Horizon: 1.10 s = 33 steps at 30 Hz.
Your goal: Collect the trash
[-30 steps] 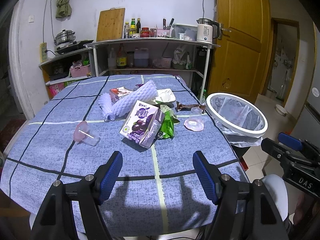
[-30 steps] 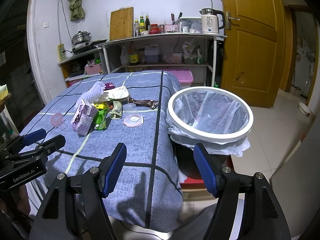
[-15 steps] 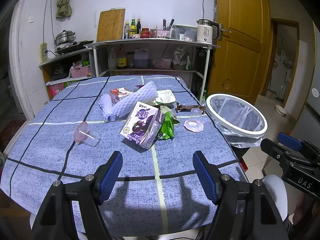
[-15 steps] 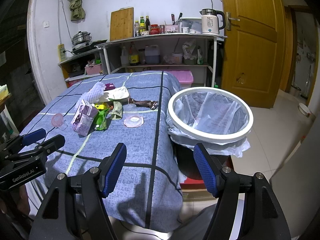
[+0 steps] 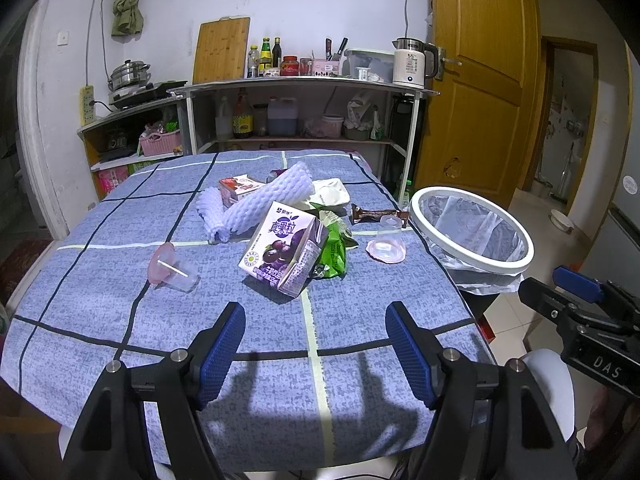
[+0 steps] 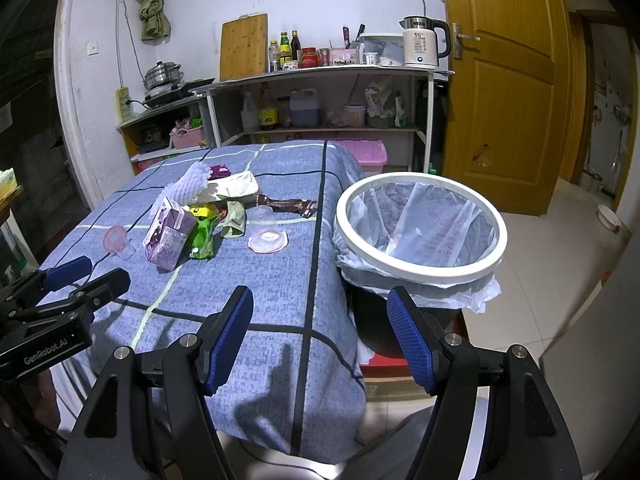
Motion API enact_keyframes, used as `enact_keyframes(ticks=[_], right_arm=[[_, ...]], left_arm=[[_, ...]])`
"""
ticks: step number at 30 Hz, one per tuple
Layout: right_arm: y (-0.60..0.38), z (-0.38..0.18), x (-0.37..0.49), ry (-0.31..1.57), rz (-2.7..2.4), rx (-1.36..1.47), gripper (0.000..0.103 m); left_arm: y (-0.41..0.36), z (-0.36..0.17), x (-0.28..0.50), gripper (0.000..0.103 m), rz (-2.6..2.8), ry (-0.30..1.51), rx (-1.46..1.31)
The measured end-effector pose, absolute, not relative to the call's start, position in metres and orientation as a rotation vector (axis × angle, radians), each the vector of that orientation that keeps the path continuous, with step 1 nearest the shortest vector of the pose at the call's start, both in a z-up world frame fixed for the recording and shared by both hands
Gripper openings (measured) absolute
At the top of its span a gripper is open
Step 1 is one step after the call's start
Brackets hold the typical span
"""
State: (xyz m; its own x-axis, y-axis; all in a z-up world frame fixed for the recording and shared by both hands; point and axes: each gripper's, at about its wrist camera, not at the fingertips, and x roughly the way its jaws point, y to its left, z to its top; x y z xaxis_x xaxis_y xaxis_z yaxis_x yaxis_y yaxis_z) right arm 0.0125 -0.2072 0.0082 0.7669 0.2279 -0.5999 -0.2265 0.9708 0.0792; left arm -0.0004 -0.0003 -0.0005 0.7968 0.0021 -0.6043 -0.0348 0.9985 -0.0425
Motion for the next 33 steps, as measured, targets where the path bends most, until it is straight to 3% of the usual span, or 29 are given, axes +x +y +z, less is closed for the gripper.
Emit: enact_keyframes(ticks=[33], right_arm=[[-0.186, -0.004, 0.036, 0.680, 0.304, -0.005, 0.070]], left_arm=[[0.021, -0.006, 0.023, 0.072, 0.030, 0.669, -0.039]])
